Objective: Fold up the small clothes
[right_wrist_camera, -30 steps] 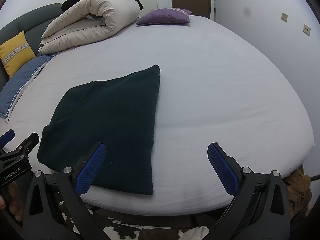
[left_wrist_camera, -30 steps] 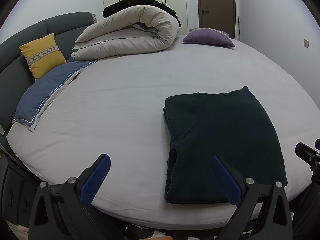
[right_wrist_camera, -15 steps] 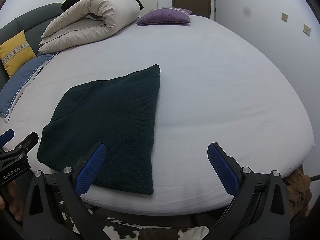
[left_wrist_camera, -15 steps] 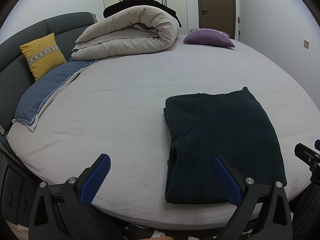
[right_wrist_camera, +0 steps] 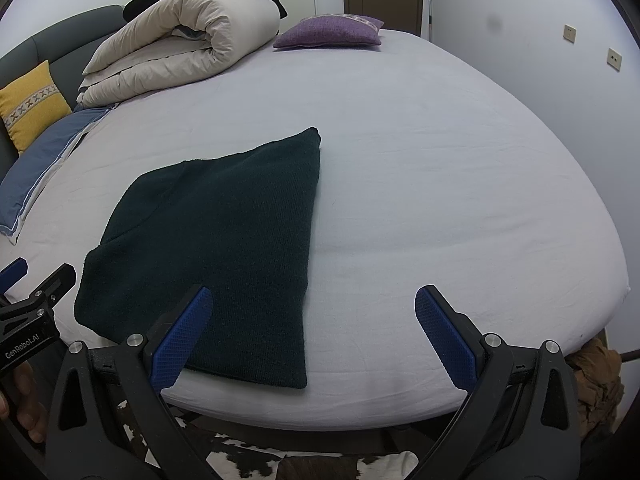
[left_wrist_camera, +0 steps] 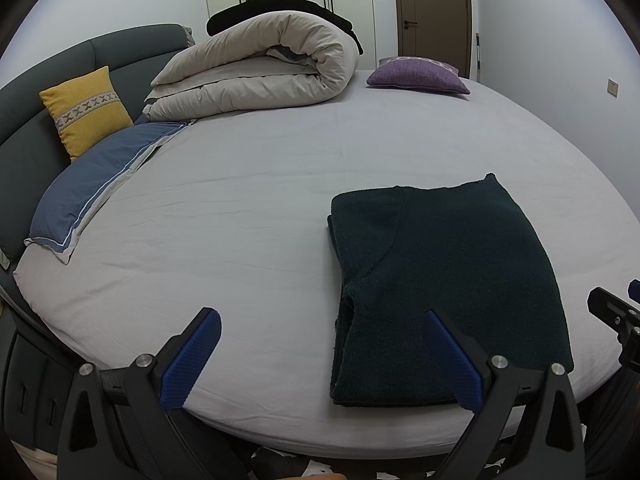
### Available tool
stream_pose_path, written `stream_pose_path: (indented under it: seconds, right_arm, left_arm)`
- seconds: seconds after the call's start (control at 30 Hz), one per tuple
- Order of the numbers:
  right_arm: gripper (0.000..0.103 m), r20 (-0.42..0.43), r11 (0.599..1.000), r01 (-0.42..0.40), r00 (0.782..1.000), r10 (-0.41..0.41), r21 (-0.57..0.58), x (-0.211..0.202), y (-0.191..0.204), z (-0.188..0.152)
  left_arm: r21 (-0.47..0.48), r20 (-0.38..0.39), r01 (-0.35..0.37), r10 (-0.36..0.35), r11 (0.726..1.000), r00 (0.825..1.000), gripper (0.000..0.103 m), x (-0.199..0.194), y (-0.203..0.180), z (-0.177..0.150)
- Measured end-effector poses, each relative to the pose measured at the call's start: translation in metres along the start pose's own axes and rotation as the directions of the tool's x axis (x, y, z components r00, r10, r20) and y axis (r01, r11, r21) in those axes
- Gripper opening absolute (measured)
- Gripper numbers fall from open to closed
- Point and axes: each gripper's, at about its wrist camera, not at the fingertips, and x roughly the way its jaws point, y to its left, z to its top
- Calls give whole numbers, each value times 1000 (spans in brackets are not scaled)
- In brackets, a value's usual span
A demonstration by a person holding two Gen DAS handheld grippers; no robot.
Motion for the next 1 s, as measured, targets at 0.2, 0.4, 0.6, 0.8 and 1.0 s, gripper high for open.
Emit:
stream_pose_path:
  seconds: [0.2, 0.4, 0.6, 0.8, 1.0]
  right_arm:
    - [103, -2, 1000, -1, 1000, 1, -1, 1, 0, 0]
    - [103, -2, 1000, -1, 1000, 1, 0, 1, 1, 0]
    - [103, -4, 1000, -2, 1000, 2, -1, 2, 1, -1]
    - [103, -6, 1000, -6, 1000, 6, -3, 4, 1, -3]
    - [103, -6, 1000, -6, 1000, 6, -3, 4, 1, -3]
  left_arm:
    - [-1, 0, 0, 0, 1000, 1000, 103, -1, 0, -1]
    - [1, -3, 1, -1, 1000, 1000, 103, 0, 0, -1]
    - [1, -5, 2, -2, 1000, 1000, 103, 0, -2, -3]
    - [2, -6, 3, -3, 1000, 1000, 103, 0, -2, -3]
    - [1, -6, 4, -4, 1000, 1000, 103, 0, -2, -3]
